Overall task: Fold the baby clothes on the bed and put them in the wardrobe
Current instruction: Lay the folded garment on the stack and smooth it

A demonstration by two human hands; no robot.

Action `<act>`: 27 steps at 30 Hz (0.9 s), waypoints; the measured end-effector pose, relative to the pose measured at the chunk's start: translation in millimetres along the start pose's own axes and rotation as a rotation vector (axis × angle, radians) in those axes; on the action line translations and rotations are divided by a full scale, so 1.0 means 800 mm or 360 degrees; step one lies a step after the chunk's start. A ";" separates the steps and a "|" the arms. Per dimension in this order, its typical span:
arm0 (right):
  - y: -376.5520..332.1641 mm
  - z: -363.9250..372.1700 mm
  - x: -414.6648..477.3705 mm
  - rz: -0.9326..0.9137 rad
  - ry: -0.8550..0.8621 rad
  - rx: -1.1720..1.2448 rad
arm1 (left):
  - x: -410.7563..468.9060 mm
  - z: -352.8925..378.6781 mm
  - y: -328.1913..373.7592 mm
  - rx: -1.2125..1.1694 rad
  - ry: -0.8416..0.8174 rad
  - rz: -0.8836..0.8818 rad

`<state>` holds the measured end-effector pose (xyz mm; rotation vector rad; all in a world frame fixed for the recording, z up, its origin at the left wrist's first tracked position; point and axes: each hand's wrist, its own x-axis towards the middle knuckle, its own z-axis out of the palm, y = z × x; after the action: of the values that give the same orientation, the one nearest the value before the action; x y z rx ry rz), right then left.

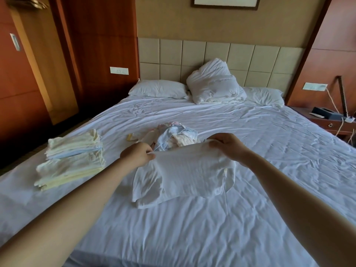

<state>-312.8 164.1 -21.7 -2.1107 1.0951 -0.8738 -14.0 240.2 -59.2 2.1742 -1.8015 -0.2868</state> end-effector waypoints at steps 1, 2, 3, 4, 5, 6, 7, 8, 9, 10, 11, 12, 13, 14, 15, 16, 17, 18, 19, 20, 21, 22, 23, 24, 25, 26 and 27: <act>0.002 -0.001 0.001 0.0014 -0.0004 0.0001 | 0.000 -0.004 0.001 -0.0045 0.0000 -0.0035; 0.003 -0.002 0.002 0.0020 -0.0008 -0.0002 | 0.000 -0.009 0.002 -0.0092 -0.0006 -0.0081; 0.004 -0.002 0.003 0.0023 -0.0011 -0.0002 | 0.000 -0.013 0.004 -0.0143 -0.0016 -0.0124; 0.005 -0.002 0.004 0.0026 -0.0014 0.0000 | 0.000 -0.016 0.005 -0.0211 -0.0021 -0.0172; 0.007 -0.001 0.006 0.0031 -0.0012 0.0009 | 0.002 -0.017 0.007 -0.0306 -0.0028 -0.0224; 0.008 -0.001 0.007 0.0038 -0.0008 0.0022 | 0.003 -0.018 0.009 -0.0445 -0.0042 -0.0269; 0.010 0.000 0.010 0.0051 0.0001 0.0037 | 0.002 -0.018 0.013 -0.0647 -0.0073 -0.0318; 0.011 0.001 0.012 0.0064 0.0014 0.0046 | 0.000 -0.019 0.018 -0.0864 -0.0108 -0.0362; 0.013 0.002 0.016 0.0075 0.0027 0.0049 | -0.001 -0.019 0.021 -0.1029 -0.0125 -0.0383; 0.015 0.002 0.020 0.0080 0.0041 0.0044 | -0.001 -0.019 0.022 -0.1114 -0.0109 -0.0371; 0.016 0.003 0.024 0.0082 0.0057 0.0041 | 0.002 -0.018 0.020 -0.1131 -0.0065 -0.0343; 0.017 0.003 0.030 0.0067 0.0077 0.0040 | 0.006 -0.018 0.017 -0.1099 0.0004 -0.0297; 0.017 0.003 0.036 0.0047 0.0105 0.0044 | 0.012 -0.020 0.013 -0.1034 0.0085 -0.0241; 0.016 0.002 0.043 0.0016 0.0141 0.0050 | 0.017 -0.025 0.009 -0.0941 0.0178 -0.0181; 0.013 0.001 0.051 -0.0012 0.0189 0.0056 | 0.023 -0.031 0.006 -0.0820 0.0283 -0.0119; 0.009 -0.002 0.060 -0.0048 0.0243 0.0059 | 0.028 -0.039 0.005 -0.0681 0.0398 -0.0052; 0.004 -0.005 0.069 -0.0089 0.0297 0.0054 | 0.030 -0.047 0.006 -0.0545 0.0531 0.0008; -0.003 -0.009 0.078 -0.0132 0.0348 0.0039 | 0.033 -0.056 0.009 -0.0428 0.0679 0.0062; -0.010 -0.014 0.086 -0.0168 0.0394 0.0019 | 0.035 -0.066 0.011 -0.0323 0.0823 0.0103; -0.018 -0.019 0.092 -0.0208 0.0437 -0.0004 | 0.036 -0.075 0.014 -0.0244 0.0942 0.0153; -0.023 -0.023 0.098 -0.0246 0.0468 -0.0024 | 0.036 -0.083 0.015 -0.0199 0.1023 0.0205; -0.030 -0.026 0.101 -0.0291 0.0491 -0.0045 | 0.034 -0.089 0.016 -0.0176 0.1082 0.0266; -0.035 -0.028 0.102 -0.0335 0.0499 -0.0053 | 0.031 -0.091 0.015 -0.0166 0.1118 0.0317; -0.038 -0.027 0.100 -0.0366 0.0498 -0.0073 | 0.026 -0.089 0.012 -0.0155 0.1140 0.0348; -0.039 -0.022 0.095 -0.0378 0.0475 -0.0083 | 0.021 -0.084 0.007 -0.0136 0.1136 0.0359; -0.036 -0.015 0.087 -0.0381 0.0432 -0.0109 | 0.015 -0.074 0.000 -0.0107 0.1105 0.0365; -0.025 -0.004 0.079 -0.0369 0.0377 -0.0140 | 0.007 -0.062 -0.008 -0.0077 0.1045 0.0353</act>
<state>-278.1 119.4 12.9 -2.2832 1.0335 -1.2322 10.1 240.8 -15.3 1.7228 -1.5917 0.3878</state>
